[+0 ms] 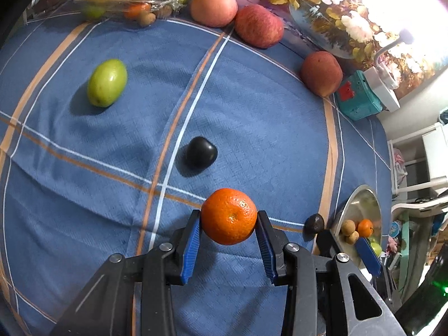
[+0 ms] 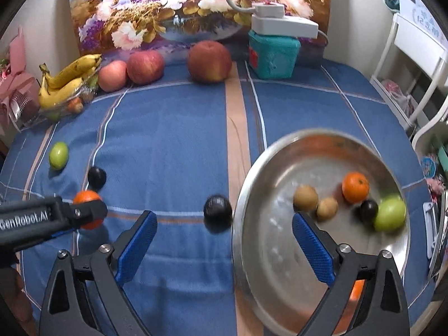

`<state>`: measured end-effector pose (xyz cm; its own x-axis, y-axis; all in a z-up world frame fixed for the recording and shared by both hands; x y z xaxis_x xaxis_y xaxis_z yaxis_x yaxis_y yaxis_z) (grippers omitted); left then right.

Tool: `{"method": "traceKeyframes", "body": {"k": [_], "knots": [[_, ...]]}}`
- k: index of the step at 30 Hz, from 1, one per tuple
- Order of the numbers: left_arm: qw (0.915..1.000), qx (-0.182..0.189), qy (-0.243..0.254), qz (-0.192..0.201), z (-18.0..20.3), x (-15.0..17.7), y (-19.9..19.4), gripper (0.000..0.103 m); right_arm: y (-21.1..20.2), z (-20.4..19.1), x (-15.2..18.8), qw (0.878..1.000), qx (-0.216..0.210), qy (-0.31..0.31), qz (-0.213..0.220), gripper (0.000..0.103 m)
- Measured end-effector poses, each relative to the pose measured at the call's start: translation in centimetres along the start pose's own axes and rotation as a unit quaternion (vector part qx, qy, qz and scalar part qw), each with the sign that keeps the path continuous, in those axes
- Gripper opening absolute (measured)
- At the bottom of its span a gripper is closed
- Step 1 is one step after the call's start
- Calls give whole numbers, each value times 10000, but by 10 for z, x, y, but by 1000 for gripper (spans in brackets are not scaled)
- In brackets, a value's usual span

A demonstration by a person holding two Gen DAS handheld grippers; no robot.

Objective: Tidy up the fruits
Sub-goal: 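Grasp a black plum with the right gripper while the left gripper holds the orange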

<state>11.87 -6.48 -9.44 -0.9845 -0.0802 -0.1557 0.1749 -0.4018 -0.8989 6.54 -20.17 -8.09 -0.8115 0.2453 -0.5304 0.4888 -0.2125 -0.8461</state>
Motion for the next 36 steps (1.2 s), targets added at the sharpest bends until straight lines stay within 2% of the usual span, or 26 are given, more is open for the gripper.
{"method": "traceKeyframes", "body": {"k": [1, 3, 7, 9, 11, 14, 16, 18, 25, 30, 36], "knots": [[10000, 3, 15, 13, 0, -1, -1, 41, 1, 1, -2, 10000, -9, 10, -2, 90], [10000, 31, -5, 11, 0, -4, 0, 41, 3, -1, -7, 10000, -46, -50, -23, 76], [9998, 166, -58, -84, -3, -2, -1, 41, 3, -7, -14, 9997, -30, -247, -9, 68], [9997, 226, -75, -113, 0, -3, -1, 41, 2, -12, -16, 9992, -31, -389, -42, 59], [9995, 293, -93, -120, 1, -3, -2, 41, 6, -17, -17, 9985, 16, -528, -163, 55], [9992, 386, -77, -114, 1, -4, -8, 41, 17, -25, -17, 9963, 52, -761, -399, 44], [9990, 428, -81, -126, 2, -4, -9, 41, 24, -27, -17, 9942, 137, -904, -569, 44], [9987, 476, -130, -157, 2, -4, -8, 41, 29, -30, -15, 9912, 251, -1066, -746, 39], [9982, 511, -262, -168, -6, -9, -10, 41, 45, -35, -10, 9784, 610, -1598, -1165, 36], [9983, 513, -239, -117, -7, -11, -15, 41, 49, -34, -7, 9700, 833, -1891, -1277, 27], [9984, 504, -242, -114, -6, -11, -15, 41, 45, -37, -3, 9658, 968, -2048, -1262, 22]]}}
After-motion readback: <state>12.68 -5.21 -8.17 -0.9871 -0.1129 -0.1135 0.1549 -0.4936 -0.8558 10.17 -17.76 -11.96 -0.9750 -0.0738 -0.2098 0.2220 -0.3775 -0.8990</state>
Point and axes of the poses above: each gripper's, at about its wrist camera, not at the fingertips, and y roughly the way its jaws point, z to its right, x to its underside, the point moved 7 cm from there along y, roughly the way its jaws point, and after that the axes turned 5 degrees about -y, right-handed, at the moved point
